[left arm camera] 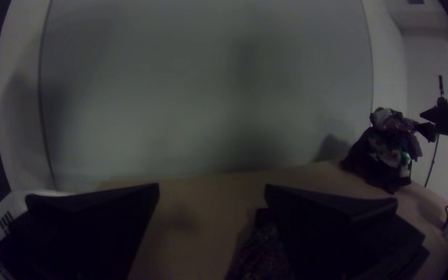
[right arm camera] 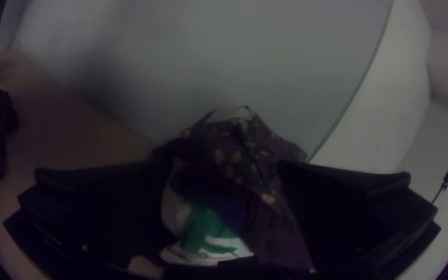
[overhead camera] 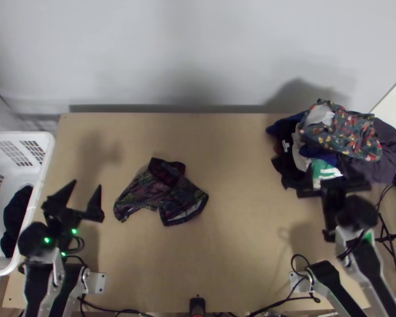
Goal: Fold the t-shirt
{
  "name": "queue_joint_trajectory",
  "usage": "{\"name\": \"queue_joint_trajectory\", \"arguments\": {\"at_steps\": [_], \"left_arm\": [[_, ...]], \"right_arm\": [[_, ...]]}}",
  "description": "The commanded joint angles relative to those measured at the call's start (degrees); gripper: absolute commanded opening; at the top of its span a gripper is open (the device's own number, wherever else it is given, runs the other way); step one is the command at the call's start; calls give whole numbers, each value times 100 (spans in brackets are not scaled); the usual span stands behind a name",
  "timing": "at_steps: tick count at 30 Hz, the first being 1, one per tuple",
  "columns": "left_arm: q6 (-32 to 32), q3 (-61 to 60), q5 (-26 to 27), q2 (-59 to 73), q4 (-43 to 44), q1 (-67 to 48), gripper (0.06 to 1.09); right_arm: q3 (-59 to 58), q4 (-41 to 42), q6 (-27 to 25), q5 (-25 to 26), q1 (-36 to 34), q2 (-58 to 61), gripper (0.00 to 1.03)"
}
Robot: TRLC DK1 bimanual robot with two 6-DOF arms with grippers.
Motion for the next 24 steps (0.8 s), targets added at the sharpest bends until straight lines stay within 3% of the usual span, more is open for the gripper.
{"name": "queue_joint_trajectory", "arguments": {"at_steps": [1,3,5,9,11,13,15,18,20,24], "left_arm": [[57,1863,-25,1586,-474,134,104],[101,2662,-16,2236,-1089,81,101],[101,3453,-33,2921,-1793,-192,96],[320,4543,-165,3783,-2610,-798,96],[320,4789,-174,4082,-2891,-1079,103],[364,4824,-192,4363,-3129,-1501,103],[575,4710,-402,4644,-3181,-1897,103],[901,4367,-1378,4987,-2636,-2459,102],[1111,4315,-1448,5286,-2513,-2635,102],[874,4438,-1484,5813,-2241,-2740,103]], "right_arm": [[1956,-1226,226,598,416,1038,98],[2298,-1622,367,686,460,1179,98],[2747,-2386,815,695,565,1460,99],[3573,-3125,999,686,653,1961,99],[4021,-3538,1184,686,732,2198,99],[4162,-3678,1114,686,917,2339,99],[4162,-3740,929,686,978,2453,99],[4179,-3775,824,695,1225,2559,99],[4179,-3775,876,695,1312,2629,99],[4135,-4012,1307,695,1304,2743,99]]}}
